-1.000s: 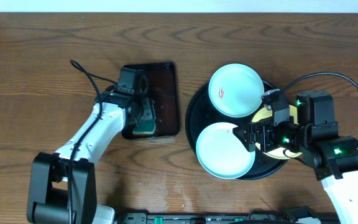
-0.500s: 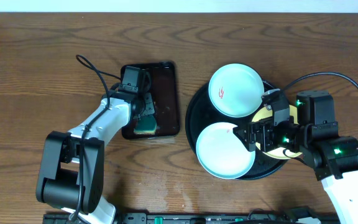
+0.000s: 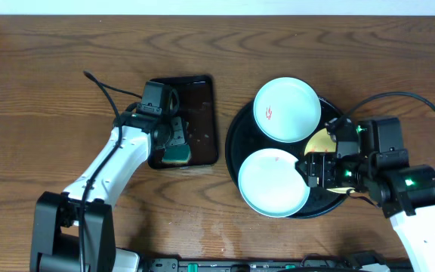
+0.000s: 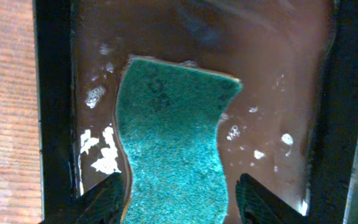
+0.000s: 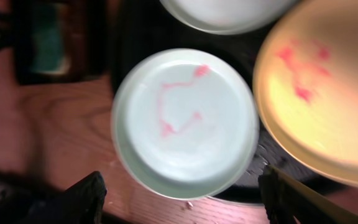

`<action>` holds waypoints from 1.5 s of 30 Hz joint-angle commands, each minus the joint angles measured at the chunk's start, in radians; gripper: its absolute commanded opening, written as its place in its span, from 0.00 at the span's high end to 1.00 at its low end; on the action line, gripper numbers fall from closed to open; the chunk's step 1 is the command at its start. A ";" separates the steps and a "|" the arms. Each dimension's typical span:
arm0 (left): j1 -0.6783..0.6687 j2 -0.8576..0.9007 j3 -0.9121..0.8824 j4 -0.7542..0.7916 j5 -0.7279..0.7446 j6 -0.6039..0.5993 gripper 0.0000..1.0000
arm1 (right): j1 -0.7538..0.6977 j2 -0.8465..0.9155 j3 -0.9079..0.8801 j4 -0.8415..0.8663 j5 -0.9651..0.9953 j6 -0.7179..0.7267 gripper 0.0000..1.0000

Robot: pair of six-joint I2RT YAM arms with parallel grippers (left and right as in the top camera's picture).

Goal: Clean dirty plates on tray and stack at the side
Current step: 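Grip the rim of the front pale green plate with the right gripper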

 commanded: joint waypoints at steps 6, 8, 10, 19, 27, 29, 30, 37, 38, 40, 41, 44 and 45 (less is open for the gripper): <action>-0.008 0.124 -0.032 0.040 0.014 -0.001 0.59 | 0.007 0.082 -0.136 -0.010 0.096 0.103 0.23; -0.009 0.158 -0.032 0.045 0.015 -0.001 0.62 | 0.007 0.090 -0.164 0.007 0.097 0.077 0.23; -0.010 0.188 -0.032 0.050 0.015 -0.001 0.65 | 0.007 0.091 -0.185 0.019 0.096 0.078 0.22; -0.010 0.167 0.001 0.010 0.014 0.003 0.92 | 0.007 0.092 -0.372 0.266 -0.001 0.053 0.20; -0.010 0.018 0.034 -0.082 0.015 0.007 0.93 | 0.007 0.151 -0.470 0.449 -0.032 0.094 0.37; -0.010 0.001 0.034 -0.090 0.015 0.006 0.93 | 0.007 0.183 -0.471 0.468 -0.014 0.095 0.44; -0.010 -0.003 0.034 -0.093 0.015 0.006 0.93 | 0.007 0.203 -0.471 0.483 -0.006 0.106 0.46; -0.010 -0.005 0.033 -0.107 0.015 0.006 0.89 | 0.007 0.324 -0.471 0.607 -0.003 0.189 0.77; -0.010 -0.004 0.032 -0.107 0.015 0.006 0.92 | 0.007 0.333 -0.471 0.627 -0.001 0.191 0.89; -0.010 -0.002 0.032 -0.108 0.015 0.006 0.93 | 0.006 0.338 -0.471 0.667 0.000 0.191 0.99; -0.010 -0.002 0.032 -0.109 0.020 0.006 0.93 | 0.006 0.338 -0.470 0.687 0.000 0.191 0.99; -0.010 -0.006 0.033 -0.106 0.071 0.008 0.92 | 0.006 0.337 -0.459 0.737 0.045 0.212 0.99; -0.011 -0.013 0.042 -0.110 0.071 0.011 0.93 | 0.006 0.338 -0.456 0.746 0.072 0.213 0.99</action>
